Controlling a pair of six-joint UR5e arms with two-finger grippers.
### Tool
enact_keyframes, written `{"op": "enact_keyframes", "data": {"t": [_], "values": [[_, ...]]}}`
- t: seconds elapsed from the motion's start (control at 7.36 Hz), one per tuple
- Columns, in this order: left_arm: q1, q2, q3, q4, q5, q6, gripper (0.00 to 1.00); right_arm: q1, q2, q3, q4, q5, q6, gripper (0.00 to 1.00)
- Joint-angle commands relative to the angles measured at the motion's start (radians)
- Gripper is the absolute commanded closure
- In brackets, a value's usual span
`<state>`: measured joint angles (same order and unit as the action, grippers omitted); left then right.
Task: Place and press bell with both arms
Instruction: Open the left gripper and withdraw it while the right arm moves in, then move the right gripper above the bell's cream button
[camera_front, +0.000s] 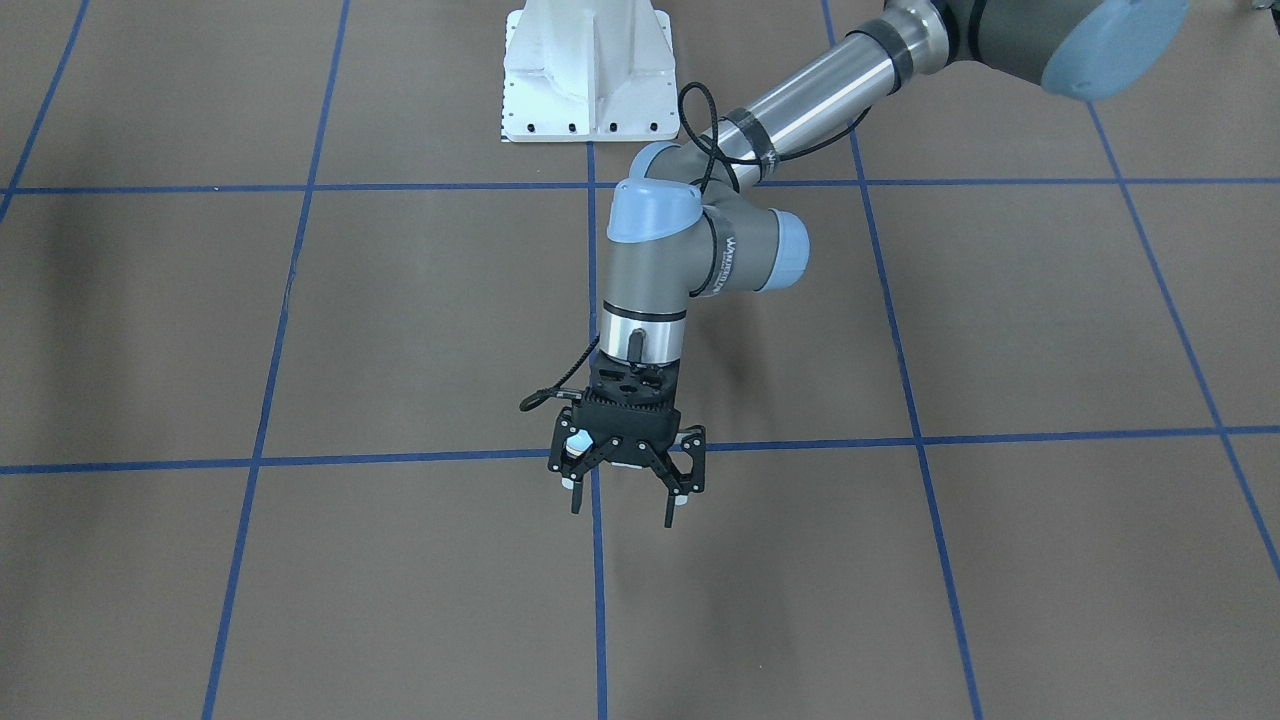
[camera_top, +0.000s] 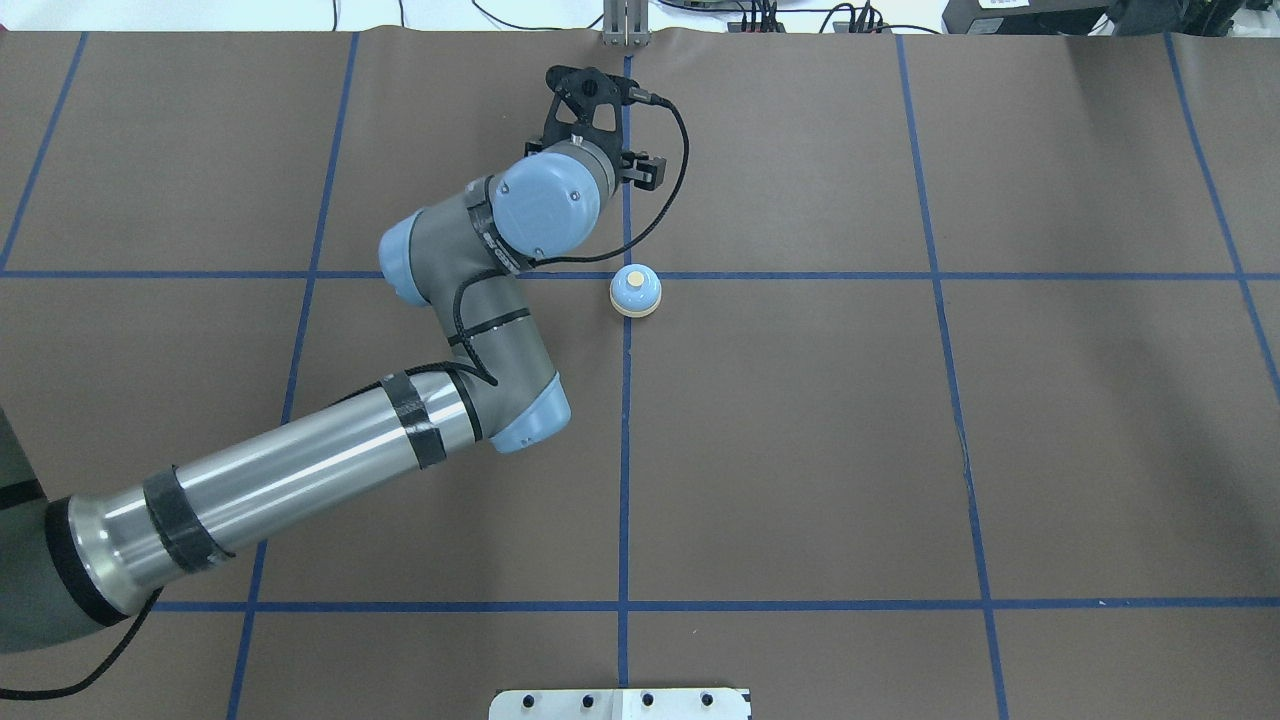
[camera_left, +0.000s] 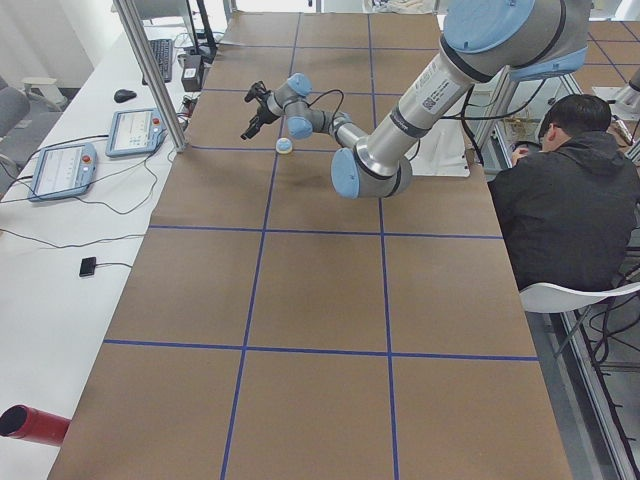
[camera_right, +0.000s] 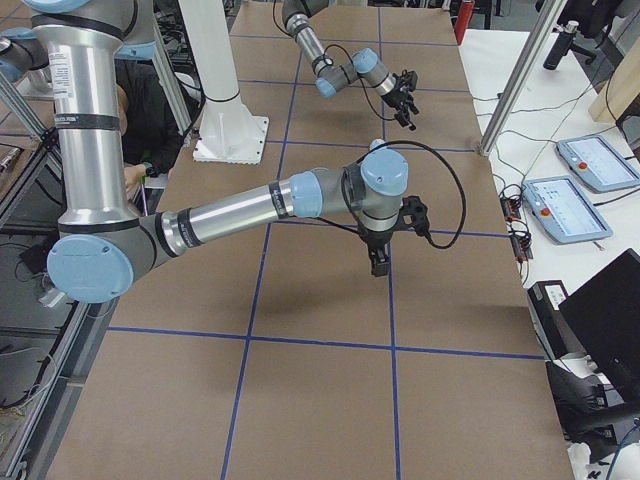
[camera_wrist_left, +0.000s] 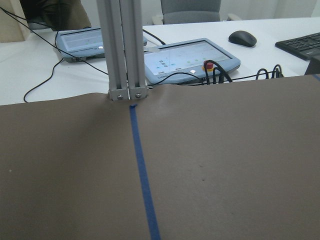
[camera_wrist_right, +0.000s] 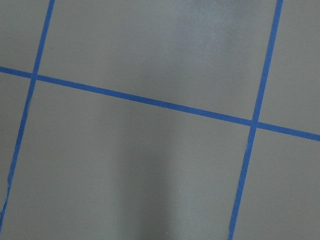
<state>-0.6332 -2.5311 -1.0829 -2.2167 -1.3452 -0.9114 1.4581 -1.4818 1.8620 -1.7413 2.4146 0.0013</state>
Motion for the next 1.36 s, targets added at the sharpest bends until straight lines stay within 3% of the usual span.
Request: {"op": "enact_keyframes", "data": {"t": [0.0, 0.14, 0.27, 0.41, 0.54, 0.68, 0.95, 1.09, 1.22], "values": [[-0.109, 0.026, -0.012, 0.139, -0.159, 0.124, 0.0, -0.132, 0.185, -0.024, 0.005, -0.015, 0.327, 0.0], [-0.143, 0.041, -0.014, 0.175, -0.19, 0.187, 0.0, -0.209, 0.263, -0.032, 0.005, -0.028, 0.517, 0.01], [-0.172, 0.079, -0.017, 0.175, -0.219, 0.227, 0.0, -0.291, 0.332, -0.035, 0.005, -0.085, 0.674, 0.17], [-0.227, 0.118, -0.025, 0.177, -0.314, 0.288, 0.0, -0.373, 0.397, -0.04, 0.006, -0.125, 0.791, 0.63], [-0.29, 0.168, -0.038, 0.177, -0.422, 0.343, 0.0, -0.44, 0.455, -0.046, 0.006, -0.164, 0.863, 0.94], [-0.343, 0.204, -0.041, 0.21, -0.499, 0.409, 0.0, -0.494, 0.516, -0.07, 0.006, -0.19, 0.95, 1.0], [-0.419, 0.296, -0.067, 0.261, -0.552, 0.581, 0.0, -0.621, 0.615, -0.102, 0.005, -0.329, 1.122, 1.0], [-0.486, 0.351, -0.098, 0.326, -0.616, 0.696, 0.0, -0.658, 0.652, -0.148, 0.022, -0.344, 1.126, 1.0], [-0.537, 0.4, -0.138, 0.409, -0.641, 0.808, 0.0, -0.68, 0.669, -0.215, 0.134, -0.345, 1.137, 1.0]]}}
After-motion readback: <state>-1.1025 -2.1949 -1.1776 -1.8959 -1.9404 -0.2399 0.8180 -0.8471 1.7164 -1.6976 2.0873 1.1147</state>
